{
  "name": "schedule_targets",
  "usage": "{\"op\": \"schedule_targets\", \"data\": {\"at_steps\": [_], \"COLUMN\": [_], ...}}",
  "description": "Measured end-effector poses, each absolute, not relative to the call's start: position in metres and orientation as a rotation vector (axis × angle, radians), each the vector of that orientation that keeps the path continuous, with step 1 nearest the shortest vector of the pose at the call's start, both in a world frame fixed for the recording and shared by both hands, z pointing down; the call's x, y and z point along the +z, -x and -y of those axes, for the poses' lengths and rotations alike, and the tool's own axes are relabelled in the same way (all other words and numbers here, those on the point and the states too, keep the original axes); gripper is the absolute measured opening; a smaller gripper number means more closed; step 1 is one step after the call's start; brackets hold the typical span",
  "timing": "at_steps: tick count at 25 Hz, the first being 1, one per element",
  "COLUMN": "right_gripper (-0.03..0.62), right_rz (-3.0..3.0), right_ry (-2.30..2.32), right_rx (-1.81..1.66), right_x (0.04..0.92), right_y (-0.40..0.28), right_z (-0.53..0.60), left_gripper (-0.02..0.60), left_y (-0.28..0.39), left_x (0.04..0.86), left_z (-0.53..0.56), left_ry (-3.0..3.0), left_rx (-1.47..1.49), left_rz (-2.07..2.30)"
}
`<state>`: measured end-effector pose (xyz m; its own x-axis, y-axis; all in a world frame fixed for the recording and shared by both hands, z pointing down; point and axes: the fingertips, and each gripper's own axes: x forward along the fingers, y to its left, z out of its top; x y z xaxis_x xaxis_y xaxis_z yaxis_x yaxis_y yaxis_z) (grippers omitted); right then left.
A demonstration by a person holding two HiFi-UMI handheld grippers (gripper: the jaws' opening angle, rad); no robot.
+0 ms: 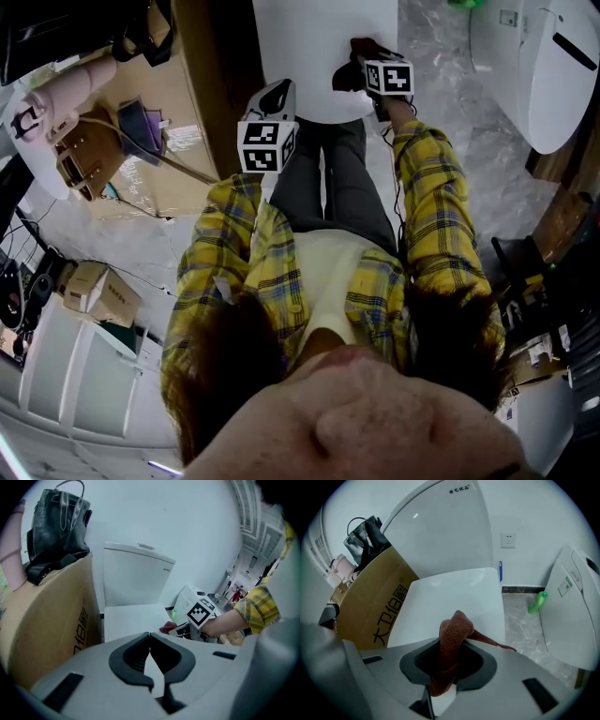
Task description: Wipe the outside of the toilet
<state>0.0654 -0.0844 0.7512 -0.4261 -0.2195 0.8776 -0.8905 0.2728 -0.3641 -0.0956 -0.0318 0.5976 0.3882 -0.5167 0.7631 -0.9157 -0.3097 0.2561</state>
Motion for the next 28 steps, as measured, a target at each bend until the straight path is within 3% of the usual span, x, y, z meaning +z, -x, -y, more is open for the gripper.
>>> {"op": "schedule_targets", "data": {"at_steps": [15, 28], "right_gripper": [0.095, 0.095], "right_rz": [1.752, 2.027], "right_ry": [-1.061, -0.833], "right_rx": [1.159, 1.124], "right_x": [0.746, 0.666], "right_y": [-0.122, -0.029], "right_z": [0.068, 0.056], "left_gripper": [0.009, 0.009], "left_y": [0.074, 0.102], "left_x": [0.595, 0.587], "left_z": [0.034, 0.031], "left_ry": [-2.000, -1.963], "left_rx": [0.761, 0.721], "left_rz": [1.194, 1.259]}}
